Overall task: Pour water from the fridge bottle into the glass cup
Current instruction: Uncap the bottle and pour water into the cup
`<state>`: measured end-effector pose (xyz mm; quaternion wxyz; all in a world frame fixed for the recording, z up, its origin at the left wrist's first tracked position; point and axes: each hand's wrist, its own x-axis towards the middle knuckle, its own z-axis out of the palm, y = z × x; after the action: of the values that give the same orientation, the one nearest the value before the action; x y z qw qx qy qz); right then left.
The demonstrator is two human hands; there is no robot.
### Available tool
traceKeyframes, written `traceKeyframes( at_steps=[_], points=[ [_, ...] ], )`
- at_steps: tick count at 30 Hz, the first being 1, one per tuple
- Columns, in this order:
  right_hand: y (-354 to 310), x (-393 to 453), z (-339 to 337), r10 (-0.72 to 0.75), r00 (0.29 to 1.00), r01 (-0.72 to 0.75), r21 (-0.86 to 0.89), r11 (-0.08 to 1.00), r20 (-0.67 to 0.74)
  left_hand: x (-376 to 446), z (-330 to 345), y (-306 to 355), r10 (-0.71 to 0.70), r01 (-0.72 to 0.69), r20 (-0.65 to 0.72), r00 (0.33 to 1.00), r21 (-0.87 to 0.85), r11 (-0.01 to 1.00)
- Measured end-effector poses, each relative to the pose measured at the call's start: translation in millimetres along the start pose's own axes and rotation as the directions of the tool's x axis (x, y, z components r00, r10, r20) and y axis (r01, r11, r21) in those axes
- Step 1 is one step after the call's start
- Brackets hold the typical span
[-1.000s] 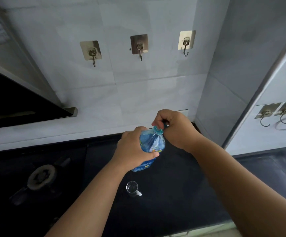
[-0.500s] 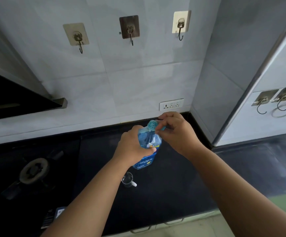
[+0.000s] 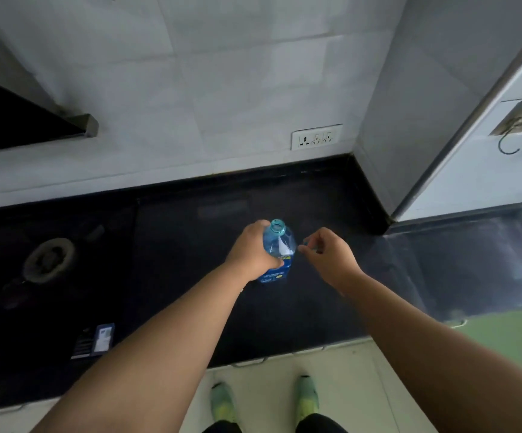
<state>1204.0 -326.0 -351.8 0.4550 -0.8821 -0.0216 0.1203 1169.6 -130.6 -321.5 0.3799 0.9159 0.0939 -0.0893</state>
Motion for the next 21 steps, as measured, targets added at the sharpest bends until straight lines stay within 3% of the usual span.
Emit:
traceKeyframes(
  at_steps=[7,13,18,21],
  points=[
    [62,-3,24,0.160,0.984,-0.146,-0.152,0.978,0.081,1,27,-13,-0.036,0.037,0.009,0.999,-0.065,0.997],
    [76,4,30,0.250,0.965,-0.203,-0.371,0.906,0.081,3,39,-4,-0.055,0.057,0.027,0.998,-0.097,0.994],
    [77,12,33,0.281,0.947,-0.200,-0.395,0.897,0.157,-2,30,-6,-0.142,0.157,0.178,0.974,-0.077,0.985],
    [70,11,33,0.287,0.942,-0.208,-0.372,0.905,0.172,-10,19,-13,-0.122,0.121,0.158,0.980,0.018,0.993]
  ],
)
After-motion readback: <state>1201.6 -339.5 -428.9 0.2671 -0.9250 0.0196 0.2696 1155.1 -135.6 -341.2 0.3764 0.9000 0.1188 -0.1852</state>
